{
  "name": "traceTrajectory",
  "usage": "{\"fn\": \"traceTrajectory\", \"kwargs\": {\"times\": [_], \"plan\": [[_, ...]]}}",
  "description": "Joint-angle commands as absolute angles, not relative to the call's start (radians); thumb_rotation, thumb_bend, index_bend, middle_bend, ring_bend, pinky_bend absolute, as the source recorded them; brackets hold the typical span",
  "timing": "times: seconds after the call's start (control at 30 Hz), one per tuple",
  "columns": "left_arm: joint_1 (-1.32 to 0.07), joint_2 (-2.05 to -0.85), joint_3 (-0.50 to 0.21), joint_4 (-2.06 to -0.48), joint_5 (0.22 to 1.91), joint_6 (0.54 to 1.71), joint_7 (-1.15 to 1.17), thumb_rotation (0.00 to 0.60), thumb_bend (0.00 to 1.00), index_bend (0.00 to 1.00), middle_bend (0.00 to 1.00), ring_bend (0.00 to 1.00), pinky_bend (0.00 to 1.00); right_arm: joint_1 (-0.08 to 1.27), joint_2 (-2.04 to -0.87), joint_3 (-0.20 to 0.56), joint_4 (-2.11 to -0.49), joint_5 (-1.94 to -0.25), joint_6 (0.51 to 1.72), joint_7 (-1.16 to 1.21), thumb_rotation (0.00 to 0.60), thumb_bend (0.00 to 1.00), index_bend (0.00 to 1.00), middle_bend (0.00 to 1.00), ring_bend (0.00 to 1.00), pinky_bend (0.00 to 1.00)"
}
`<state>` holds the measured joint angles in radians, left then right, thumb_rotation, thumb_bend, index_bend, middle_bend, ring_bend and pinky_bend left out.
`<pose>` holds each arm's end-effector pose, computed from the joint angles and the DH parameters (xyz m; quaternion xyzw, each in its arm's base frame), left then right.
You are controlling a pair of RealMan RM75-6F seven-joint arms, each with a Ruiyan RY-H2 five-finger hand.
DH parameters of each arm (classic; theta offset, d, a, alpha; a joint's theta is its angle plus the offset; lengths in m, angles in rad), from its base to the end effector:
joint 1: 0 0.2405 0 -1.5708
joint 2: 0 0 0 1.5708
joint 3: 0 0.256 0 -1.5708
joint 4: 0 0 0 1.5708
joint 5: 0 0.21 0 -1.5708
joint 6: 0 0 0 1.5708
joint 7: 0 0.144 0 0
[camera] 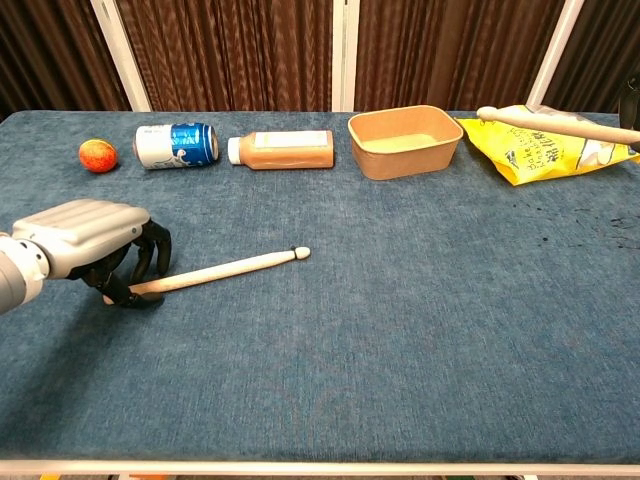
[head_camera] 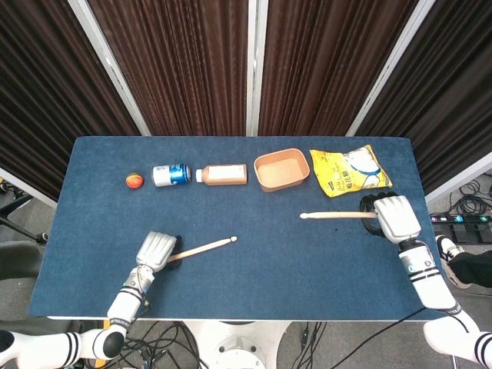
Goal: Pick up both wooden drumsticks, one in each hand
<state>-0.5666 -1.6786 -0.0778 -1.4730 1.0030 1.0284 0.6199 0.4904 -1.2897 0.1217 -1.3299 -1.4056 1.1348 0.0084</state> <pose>-0.2019 0.2768 -0.0632 -0.7530 -0.4060 -0.2542 0.4512 -0.2733 -0.3263 0.1043 0.6916 -0.3378 0.3736 0.5177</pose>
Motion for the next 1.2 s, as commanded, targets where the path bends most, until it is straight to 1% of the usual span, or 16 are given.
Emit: {"fn": "traceTrajectory", "kwargs": {"times": [0.03, 0.2, 0.3, 0.37, 0.4, 0.47, 0.53, 0.67, 0.8, 1.03, 1.2], "plan": [[-0.569, -1.678, -0.075, -1.473, 1.002, 1.025, 0.619, 0.504, 0.31, 0.47, 0.58, 0.72, 0.8, 0.49, -1.291, 0.122, -1.329, -1.405, 1.133, 0.008, 0.6, 0.96, 0.65, 0.63, 0.45, 0.45], [-0.573, -1.679, -0.07, -1.468, 1.005, 1.024, 0.612, 0.505, 0.34, 0.48, 0.58, 0.72, 0.8, 0.49, -1.292, 0.121, -1.328, -1.403, 1.129, 0.005, 0.6, 0.96, 0.65, 0.63, 0.45, 0.45], [-0.574, -1.68, -0.069, -1.463, 1.011, 1.025, 0.603, 0.505, 0.37, 0.5, 0.59, 0.72, 0.8, 0.489, -1.293, 0.121, -1.328, -1.402, 1.128, 0.002, 0.6, 0.96, 0.65, 0.63, 0.45, 0.45], [-0.573, -1.682, -0.069, -1.458, 1.025, 1.029, 0.585, 0.514, 0.42, 0.52, 0.61, 0.72, 0.8, 0.488, -1.295, 0.12, -1.328, -1.402, 1.127, 0.001, 0.6, 0.96, 0.65, 0.63, 0.45, 0.45], [-0.572, -1.683, -0.069, -1.454, 1.032, 1.031, 0.576, 0.523, 0.43, 0.54, 0.62, 0.72, 0.8, 0.488, -1.295, 0.119, -1.328, -1.402, 1.127, 0.001, 0.6, 0.96, 0.65, 0.63, 0.45, 0.45], [-0.571, -1.681, -0.068, -1.448, 1.051, 1.032, 0.552, 0.567, 0.47, 0.57, 0.65, 0.72, 0.8, 0.486, -1.296, 0.117, -1.33, -1.401, 1.126, 0.001, 0.6, 0.96, 0.65, 0.63, 0.45, 0.45], [-0.568, -1.676, -0.069, -1.442, 1.079, 1.028, 0.501, 0.597, 0.49, 0.6, 0.67, 0.72, 0.8, 0.481, -1.298, 0.115, -1.33, -1.398, 1.126, 0.005, 0.6, 0.96, 0.65, 0.63, 0.45, 0.45], [-0.559, -1.644, -0.073, -1.425, 1.158, 1.024, 0.359, 0.6, 0.52, 0.65, 0.71, 0.72, 0.8, 0.464, -1.301, 0.106, -1.336, -1.403, 1.142, 0.032, 0.6, 0.96, 0.65, 0.64, 0.46, 0.45], [-0.546, -1.619, -0.083, -1.393, 1.244, 1.059, 0.214, 0.6, 0.56, 0.67, 0.74, 0.72, 0.8, 0.441, -1.303, 0.094, -1.355, -1.423, 1.171, 0.083, 0.6, 0.96, 0.66, 0.64, 0.46, 0.45], [-0.558, -1.589, -0.118, -1.346, 1.413, 1.132, -0.11, 0.6, 0.56, 0.68, 0.74, 0.72, 0.8, 0.421, -1.309, 0.069, -1.462, -1.471, 1.186, 0.244, 0.6, 0.97, 0.66, 0.64, 0.47, 0.45], [-0.604, -1.576, -0.137, -1.325, 1.525, 1.173, -0.295, 0.6, 0.57, 0.68, 0.74, 0.72, 0.8, 0.433, -1.367, 0.08, -1.528, -1.5, 1.202, 0.306, 0.6, 0.99, 0.67, 0.64, 0.49, 0.46]]}}
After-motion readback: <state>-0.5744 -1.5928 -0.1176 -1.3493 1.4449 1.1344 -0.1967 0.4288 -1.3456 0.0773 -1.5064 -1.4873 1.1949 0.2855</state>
